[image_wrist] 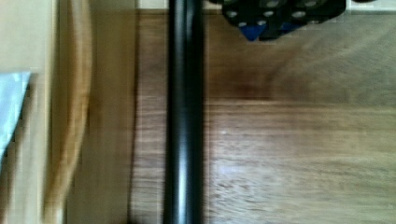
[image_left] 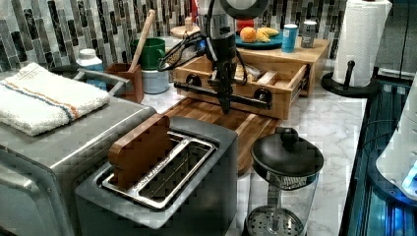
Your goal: Close the drawer.
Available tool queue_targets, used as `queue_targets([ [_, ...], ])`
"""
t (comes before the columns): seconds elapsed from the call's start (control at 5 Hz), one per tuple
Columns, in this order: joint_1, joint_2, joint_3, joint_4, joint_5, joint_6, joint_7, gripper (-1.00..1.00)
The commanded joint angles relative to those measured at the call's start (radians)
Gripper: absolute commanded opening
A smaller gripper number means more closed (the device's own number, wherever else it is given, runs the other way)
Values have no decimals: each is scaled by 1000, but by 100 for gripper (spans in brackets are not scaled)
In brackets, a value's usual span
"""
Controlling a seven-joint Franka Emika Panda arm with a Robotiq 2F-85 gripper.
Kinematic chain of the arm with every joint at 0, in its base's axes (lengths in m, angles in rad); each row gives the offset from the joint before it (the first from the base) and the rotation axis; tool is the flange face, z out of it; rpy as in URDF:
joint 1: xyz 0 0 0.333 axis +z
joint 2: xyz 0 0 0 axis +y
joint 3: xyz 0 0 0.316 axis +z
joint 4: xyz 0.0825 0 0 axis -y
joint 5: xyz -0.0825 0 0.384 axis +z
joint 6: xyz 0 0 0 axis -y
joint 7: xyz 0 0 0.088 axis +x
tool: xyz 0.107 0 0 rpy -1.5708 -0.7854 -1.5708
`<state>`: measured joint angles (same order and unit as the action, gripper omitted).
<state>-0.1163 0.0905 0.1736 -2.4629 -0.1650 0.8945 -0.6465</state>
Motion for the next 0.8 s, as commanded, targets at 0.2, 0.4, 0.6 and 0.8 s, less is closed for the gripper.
queue_targets([
  [0.2, -20, -44, -89, 62, -30, -8, -208, -100],
  [0.4, -74, -36, -97, 93, -15, -4, -274, -100],
  [0.6, -98, -12, -143, 113, 1, 36, -348, -100],
  [0.8, -183, -6, -129, 143, 46, 36, -444, -100],
])
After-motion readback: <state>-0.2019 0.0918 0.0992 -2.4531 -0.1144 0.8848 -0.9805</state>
